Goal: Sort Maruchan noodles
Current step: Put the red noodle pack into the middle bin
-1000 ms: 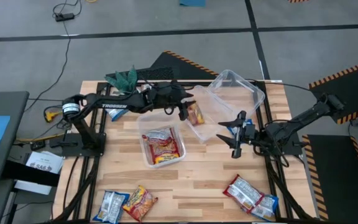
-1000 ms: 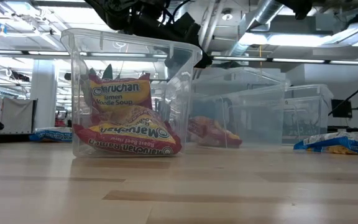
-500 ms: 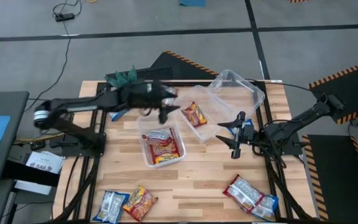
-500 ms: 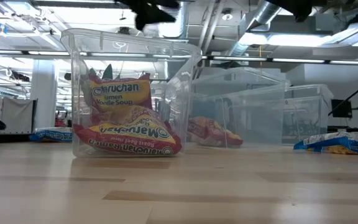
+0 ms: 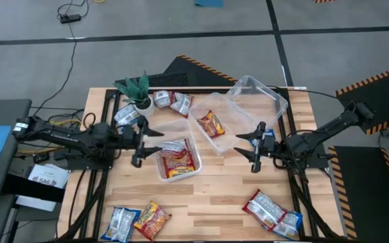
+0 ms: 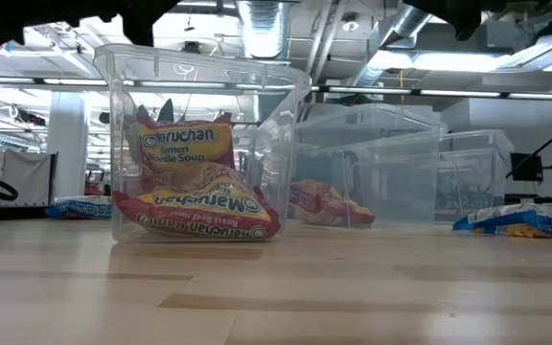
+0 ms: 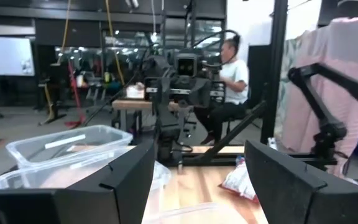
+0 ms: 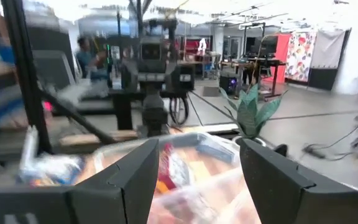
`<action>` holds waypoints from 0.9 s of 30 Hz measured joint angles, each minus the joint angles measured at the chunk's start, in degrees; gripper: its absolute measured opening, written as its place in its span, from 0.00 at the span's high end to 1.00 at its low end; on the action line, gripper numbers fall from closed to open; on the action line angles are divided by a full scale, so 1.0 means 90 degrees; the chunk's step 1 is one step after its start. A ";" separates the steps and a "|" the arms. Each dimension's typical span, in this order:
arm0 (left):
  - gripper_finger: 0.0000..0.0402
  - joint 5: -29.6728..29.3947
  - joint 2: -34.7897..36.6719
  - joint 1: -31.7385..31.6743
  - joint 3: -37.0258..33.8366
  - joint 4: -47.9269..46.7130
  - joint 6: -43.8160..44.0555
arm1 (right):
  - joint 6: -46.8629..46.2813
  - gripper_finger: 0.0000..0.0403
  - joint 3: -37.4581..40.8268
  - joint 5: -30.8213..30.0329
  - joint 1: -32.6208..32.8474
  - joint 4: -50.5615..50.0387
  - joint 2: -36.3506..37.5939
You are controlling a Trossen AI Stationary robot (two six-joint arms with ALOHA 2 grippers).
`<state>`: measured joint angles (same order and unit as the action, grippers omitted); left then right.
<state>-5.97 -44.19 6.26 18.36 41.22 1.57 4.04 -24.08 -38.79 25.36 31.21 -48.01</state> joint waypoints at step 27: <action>0.41 -0.0084 0.0329 0.0031 -0.0205 -0.0450 0.0356 | -1.0618 0.38 -0.3433 0.5039 0.2302 -0.8773 -0.3344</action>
<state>-6.72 -41.23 6.55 16.51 37.17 4.78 -91.52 -54.97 6.57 46.09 -47.75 -78.11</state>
